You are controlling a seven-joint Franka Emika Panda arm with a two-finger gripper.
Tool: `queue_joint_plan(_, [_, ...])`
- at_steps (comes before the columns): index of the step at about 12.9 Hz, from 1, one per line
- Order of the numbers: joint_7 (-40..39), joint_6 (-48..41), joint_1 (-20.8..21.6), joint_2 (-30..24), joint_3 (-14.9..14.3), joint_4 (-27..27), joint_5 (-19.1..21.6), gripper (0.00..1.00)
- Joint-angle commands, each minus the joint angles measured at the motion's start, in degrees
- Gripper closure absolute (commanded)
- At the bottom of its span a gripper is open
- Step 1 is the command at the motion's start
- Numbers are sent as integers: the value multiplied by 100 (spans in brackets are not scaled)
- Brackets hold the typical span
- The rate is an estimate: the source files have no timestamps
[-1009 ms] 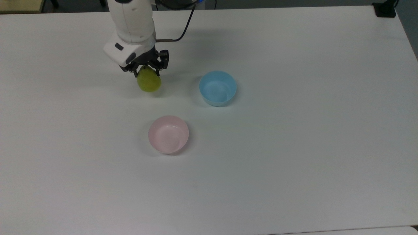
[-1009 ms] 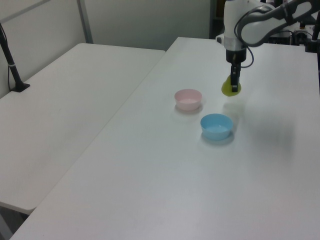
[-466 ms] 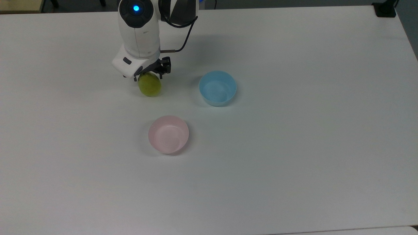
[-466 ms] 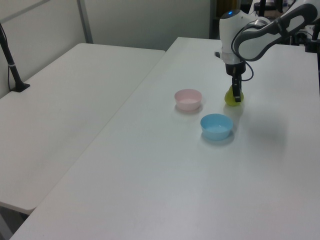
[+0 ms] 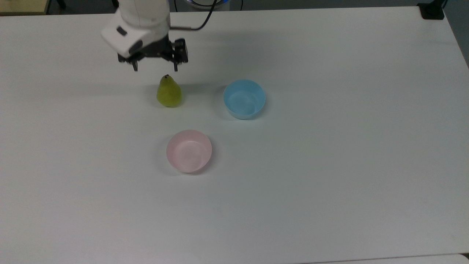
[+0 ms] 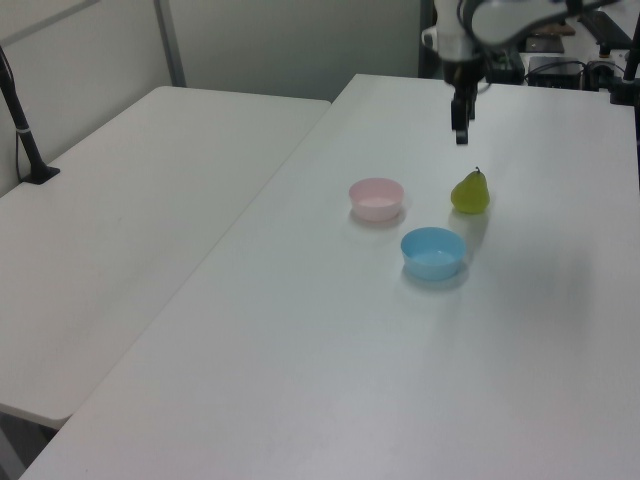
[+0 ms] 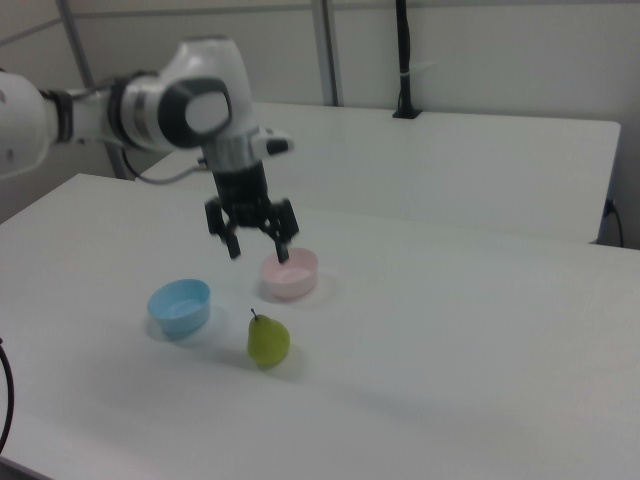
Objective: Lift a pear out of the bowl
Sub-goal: 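Lower the pear onto the table and open the gripper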
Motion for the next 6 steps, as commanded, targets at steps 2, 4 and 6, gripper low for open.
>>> queue_joint_plan(2, [811, -878, -35, -453, 350, 586, 174, 0])
queue_joint_plan(4, [1085, -1071, -53, -533, 395, 586, 174, 0])
queue_joint_plan(6, [1095, -1080, -61, -630, 395, 568, 174, 0])
